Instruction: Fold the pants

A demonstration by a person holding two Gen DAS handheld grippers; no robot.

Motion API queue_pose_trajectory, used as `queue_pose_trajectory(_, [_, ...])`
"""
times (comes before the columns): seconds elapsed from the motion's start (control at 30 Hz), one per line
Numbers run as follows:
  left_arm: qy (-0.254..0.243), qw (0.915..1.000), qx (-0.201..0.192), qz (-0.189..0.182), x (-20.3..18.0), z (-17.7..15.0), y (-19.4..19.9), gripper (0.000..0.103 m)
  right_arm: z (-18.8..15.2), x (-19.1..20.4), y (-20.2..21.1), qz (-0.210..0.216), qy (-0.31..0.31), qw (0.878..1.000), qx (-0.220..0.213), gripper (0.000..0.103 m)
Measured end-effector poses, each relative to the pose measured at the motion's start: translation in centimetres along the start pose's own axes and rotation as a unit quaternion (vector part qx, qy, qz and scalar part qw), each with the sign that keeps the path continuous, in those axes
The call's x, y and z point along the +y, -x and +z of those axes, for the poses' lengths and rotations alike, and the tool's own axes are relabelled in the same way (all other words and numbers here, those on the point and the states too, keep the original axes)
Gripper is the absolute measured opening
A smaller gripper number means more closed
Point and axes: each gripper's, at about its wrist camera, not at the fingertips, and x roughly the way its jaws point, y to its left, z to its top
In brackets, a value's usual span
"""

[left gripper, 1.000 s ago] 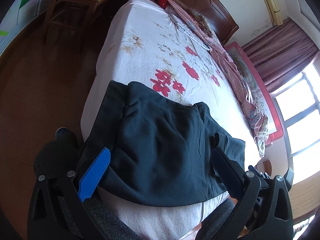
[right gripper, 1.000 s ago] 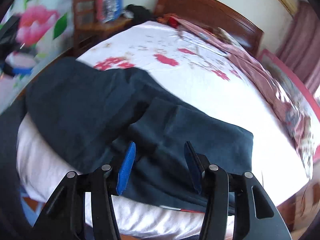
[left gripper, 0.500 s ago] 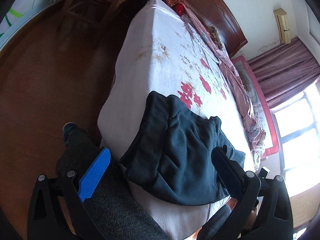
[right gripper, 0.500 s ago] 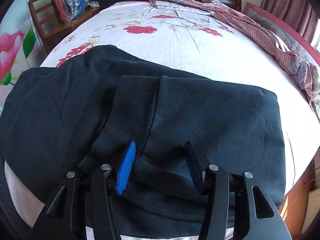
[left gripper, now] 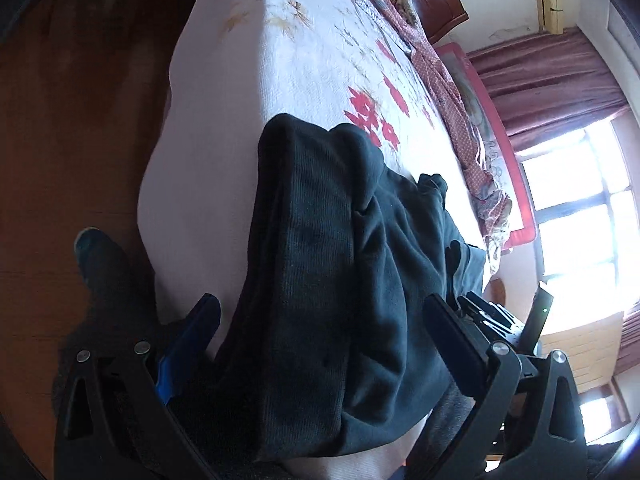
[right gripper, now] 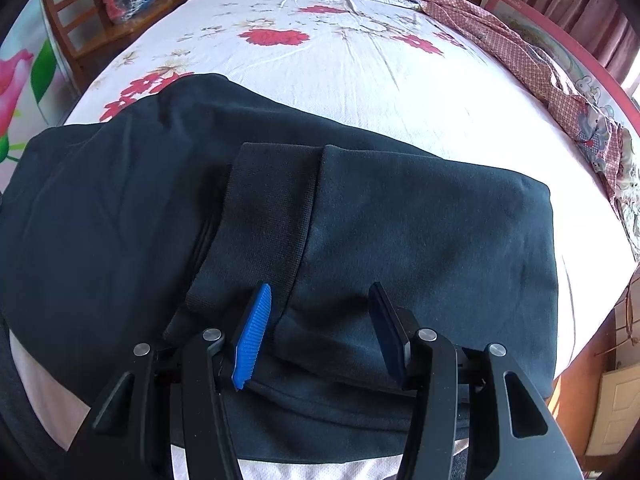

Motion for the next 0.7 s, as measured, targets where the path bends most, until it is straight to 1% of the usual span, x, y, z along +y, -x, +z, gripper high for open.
queue_pose_trajectory(0.03, [0.007, 0.9998, 0.002, -0.017, 0.1, -0.2, -0.1, 0.100, 0.1, 0.1, 0.0, -0.001, 0.003, 1.000, 0.001, 0.050])
queue_pose_trajectory(0.07, [0.003, 0.9999, -0.008, -0.009, -0.2, -0.4, 0.1, 0.097, 0.1, 0.1, 0.0, -0.002, 0.004, 1.000, 0.003, 0.050])
queue_pose_trajectory(0.1, [-0.002, 0.9998, -0.016, 0.010, -0.5, -0.7, 0.3, 0.080, 0.1, 0.0, 0.0, -0.001, 0.004, 1.000, 0.005, 0.050])
queue_pose_trajectory(0.13, [-0.007, 0.9992, -0.020, 0.036, -0.8, -0.9, 0.6, 0.060, 0.1, 0.0, -0.1, -0.003, 0.002, 1.000, 0.006, 0.052])
queue_pose_trajectory(0.17, [-0.009, 0.9985, -0.027, 0.048, -1.1, -1.1, 1.0, 0.056, 0.1, -0.1, -0.2, -0.012, -0.001, 1.000, 0.006, 0.061])
queue_pose_trajectory(0.2, [-0.009, 0.9984, -0.032, 0.045, -1.3, -1.3, 1.4, 0.049, 0.1, -0.3, -0.3, -0.016, -0.004, 1.000, 0.005, 0.065])
queue_pose_trajectory(0.23, [-0.011, 0.9988, -0.036, 0.031, -1.4, -1.4, 1.8, 0.041, 0.1, -0.5, -0.4, -0.010, -0.008, 1.000, 0.006, 0.065])
queue_pose_trajectory(0.3, [-0.002, 0.9993, -0.035, 0.013, -1.0, -1.4, 2.0, 0.037, 0.1, -0.9, -0.5, 0.000, -0.022, 1.000, 0.006, 0.065])
queue_pose_trajectory(0.4, [0.044, 0.9979, -0.044, -0.019, 0.6, -1.4, 2.0, 0.028, 0.0, -1.2, -0.4, 0.008, -0.030, 1.000, 0.003, 0.065])
queue_pose_trajectory(0.47, [0.055, 0.9967, -0.053, -0.028, 0.9, -1.6, 2.1, 0.024, -0.1, -1.6, -0.1, 0.013, -0.036, 0.999, -0.001, 0.065])
queue_pose_trajectory(0.57, [0.061, 0.9954, -0.067, -0.031, -0.4, -1.9, 2.6, 0.022, -0.3, -2.2, 0.3, 0.026, -0.051, 0.998, -0.004, 0.066])
queue_pose_trajectory(0.7, [0.035, 0.9962, -0.076, -0.024, -4.3, -1.3, 3.7, 0.022, -0.5, -3.2, 1.1, 0.036, -0.071, 0.997, -0.013, 0.065])
